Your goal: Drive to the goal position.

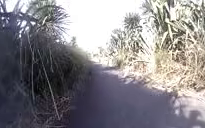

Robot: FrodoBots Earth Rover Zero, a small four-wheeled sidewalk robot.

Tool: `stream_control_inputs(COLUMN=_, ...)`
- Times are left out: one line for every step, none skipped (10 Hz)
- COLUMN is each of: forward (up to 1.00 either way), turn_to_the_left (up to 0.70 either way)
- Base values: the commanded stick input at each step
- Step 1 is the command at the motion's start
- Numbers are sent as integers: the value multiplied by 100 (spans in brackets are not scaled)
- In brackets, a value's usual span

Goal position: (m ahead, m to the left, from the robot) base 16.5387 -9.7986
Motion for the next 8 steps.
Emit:
stream_control_inputs(forward=45, turn_to_the_left=0)
stream_control_inputs(forward=45, turn_to_the_left=0)
stream_control_inputs(forward=45, turn_to_the_left=0)
stream_control_inputs(forward=45, turn_to_the_left=0)
stream_control_inputs(forward=45, turn_to_the_left=0)
stream_control_inputs(forward=45, turn_to_the_left=0)
stream_control_inputs(forward=45, turn_to_the_left=0)
stream_control_inputs(forward=45, turn_to_the_left=0)
